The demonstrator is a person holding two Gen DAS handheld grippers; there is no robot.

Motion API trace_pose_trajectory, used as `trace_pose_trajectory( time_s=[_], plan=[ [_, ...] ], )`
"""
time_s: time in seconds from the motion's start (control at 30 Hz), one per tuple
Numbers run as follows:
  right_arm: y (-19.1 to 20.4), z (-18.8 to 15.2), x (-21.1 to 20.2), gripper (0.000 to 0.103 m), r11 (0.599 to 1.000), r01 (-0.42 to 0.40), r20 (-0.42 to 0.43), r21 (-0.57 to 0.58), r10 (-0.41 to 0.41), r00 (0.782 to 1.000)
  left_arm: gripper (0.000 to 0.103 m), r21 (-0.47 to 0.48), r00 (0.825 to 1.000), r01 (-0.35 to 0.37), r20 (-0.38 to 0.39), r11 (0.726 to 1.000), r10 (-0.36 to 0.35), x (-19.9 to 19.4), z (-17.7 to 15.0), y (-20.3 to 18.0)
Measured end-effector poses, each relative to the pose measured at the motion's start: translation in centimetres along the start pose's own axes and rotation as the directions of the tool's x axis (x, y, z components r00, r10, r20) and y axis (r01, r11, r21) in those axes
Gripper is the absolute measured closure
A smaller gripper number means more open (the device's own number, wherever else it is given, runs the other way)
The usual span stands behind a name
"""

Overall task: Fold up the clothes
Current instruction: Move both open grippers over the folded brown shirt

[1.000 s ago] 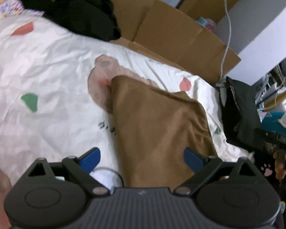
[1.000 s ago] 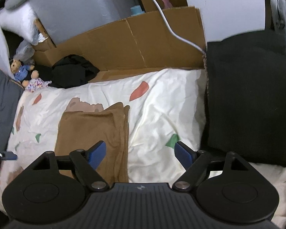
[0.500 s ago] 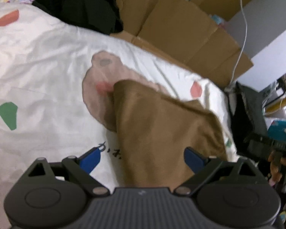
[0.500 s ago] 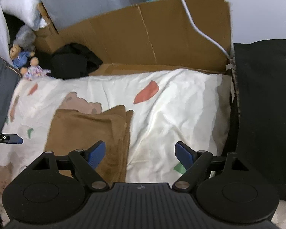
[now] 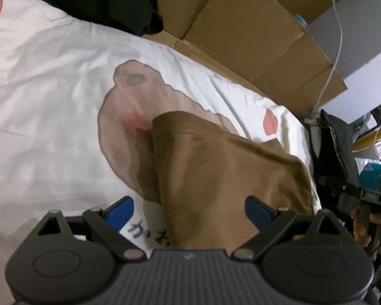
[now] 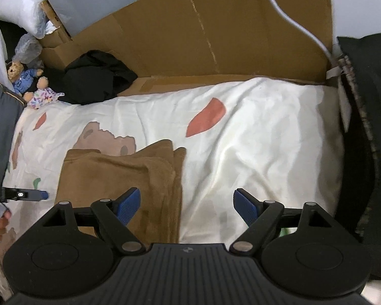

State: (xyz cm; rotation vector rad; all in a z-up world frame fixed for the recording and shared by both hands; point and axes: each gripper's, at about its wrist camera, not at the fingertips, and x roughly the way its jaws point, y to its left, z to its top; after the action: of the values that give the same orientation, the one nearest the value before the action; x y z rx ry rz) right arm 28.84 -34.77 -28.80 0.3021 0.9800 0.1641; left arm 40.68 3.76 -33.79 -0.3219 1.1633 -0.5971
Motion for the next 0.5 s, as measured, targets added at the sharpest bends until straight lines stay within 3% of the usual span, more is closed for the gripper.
trace_pose_trajectory(
  time_s=[0.2,0.5],
  plan=[
    [0.2,0.1,1.9,0.018,1.0,-0.026,-0.027,0.003,0.026,0.999,0.009,-0.056,0.997,0.062,-0.03,0.996,-0.064,1.7,0.5,1.8],
    [0.2,0.3,4.9,0.018,0.997,-0.07,-0.066,0.034,0.072,0.995,0.009,-0.044,0.99,0.139,-0.033,0.989,-0.14,2.8,1.0,2.1]
  ],
)
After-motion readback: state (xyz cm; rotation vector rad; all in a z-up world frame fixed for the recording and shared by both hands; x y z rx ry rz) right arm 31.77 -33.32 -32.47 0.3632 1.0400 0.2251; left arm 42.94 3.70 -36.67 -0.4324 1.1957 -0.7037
